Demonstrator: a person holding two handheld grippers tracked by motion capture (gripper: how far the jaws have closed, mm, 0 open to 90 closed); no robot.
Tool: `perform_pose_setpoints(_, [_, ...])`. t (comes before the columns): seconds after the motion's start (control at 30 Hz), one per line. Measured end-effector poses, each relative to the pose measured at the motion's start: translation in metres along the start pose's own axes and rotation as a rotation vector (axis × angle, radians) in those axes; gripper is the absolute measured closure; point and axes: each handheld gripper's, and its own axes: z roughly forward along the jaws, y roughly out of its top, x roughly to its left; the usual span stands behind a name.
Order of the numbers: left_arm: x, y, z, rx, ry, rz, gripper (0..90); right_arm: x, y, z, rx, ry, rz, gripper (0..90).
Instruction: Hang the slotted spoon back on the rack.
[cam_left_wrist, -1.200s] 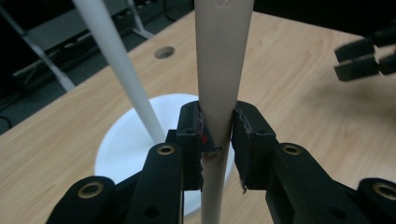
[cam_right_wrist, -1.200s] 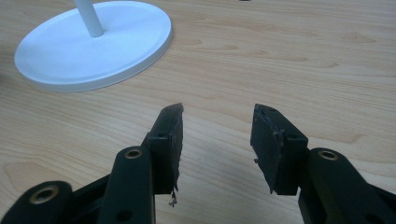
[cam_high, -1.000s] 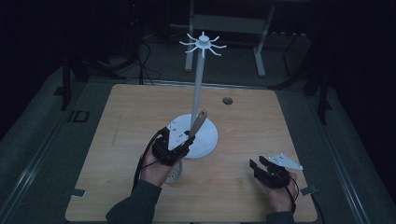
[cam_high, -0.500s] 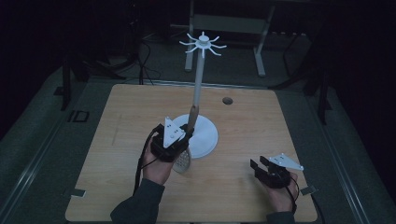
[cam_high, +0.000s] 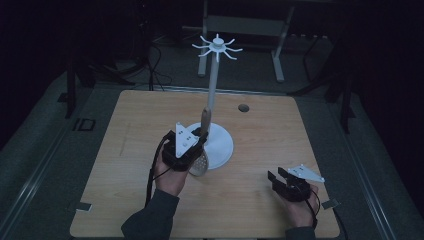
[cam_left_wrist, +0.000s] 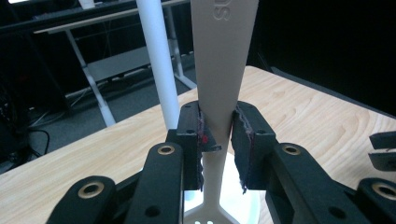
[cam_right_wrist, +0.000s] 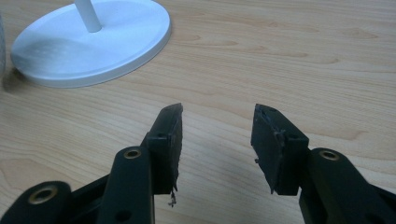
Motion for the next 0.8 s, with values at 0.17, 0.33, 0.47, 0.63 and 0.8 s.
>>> perform_pose_setpoints(0.17, [0.0,0.004,0.002,-0.013,0.01,-0.01,73.8,-0.001,0.0,0.0,0.0,0.0,0.0,53.0])
perform_pose_setpoints(0.33, [-0.001,0.01,0.003,-0.024,0.015,-0.01,73.8,-0.001,0.0,0.0,0.001,0.0,-0.001,53.0])
perform_pose_setpoints(0.47, [-0.002,0.015,0.003,-0.037,0.026,-0.018,73.7,-0.001,0.0,0.0,0.0,0.0,-0.001,53.0])
perform_pose_setpoints(0.63, [-0.003,0.023,0.004,-0.041,0.057,-0.023,73.7,-0.001,-0.001,0.001,0.002,0.001,0.0,52.9])
perform_pose_setpoints(0.8, [-0.004,0.03,0.005,-0.048,0.069,-0.025,73.7,-0.001,-0.001,0.001,0.003,0.0,0.001,52.9])
